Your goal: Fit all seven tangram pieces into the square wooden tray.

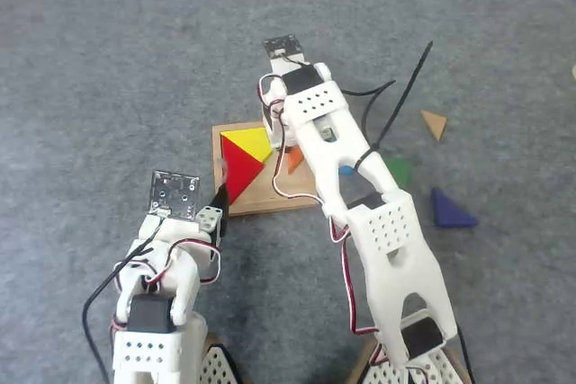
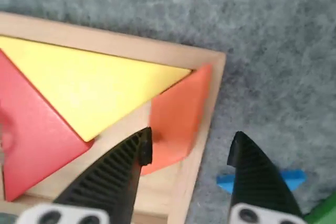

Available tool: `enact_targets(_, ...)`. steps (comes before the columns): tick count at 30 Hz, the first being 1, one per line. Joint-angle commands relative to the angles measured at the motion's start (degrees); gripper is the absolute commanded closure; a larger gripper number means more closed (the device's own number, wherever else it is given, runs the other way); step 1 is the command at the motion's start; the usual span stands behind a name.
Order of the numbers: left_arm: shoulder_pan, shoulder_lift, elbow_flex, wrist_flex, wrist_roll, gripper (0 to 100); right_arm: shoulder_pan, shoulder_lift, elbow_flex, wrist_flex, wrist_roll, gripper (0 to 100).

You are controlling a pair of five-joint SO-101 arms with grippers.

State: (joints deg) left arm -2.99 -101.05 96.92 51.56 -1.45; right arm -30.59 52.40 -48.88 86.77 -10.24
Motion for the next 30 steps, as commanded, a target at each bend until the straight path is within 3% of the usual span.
enact_targets(1, 0.26, -0.70, -0.31, 0.18, 0.18, 83, -0.31, -1.01, -3.34, 0.66, -0.44, 76.7)
enact_targets(21, 0.26, -0.70, -0.31, 0.26, 0.18, 83, 1.01, 2.59, -5.27, 2.15, 1.58, 76.8)
enact_targets(30, 0.09, -0.70, -0.31, 0.26, 0.18, 83, 1.01, -4.35, -5.27, 5.85, 1.67, 76.8)
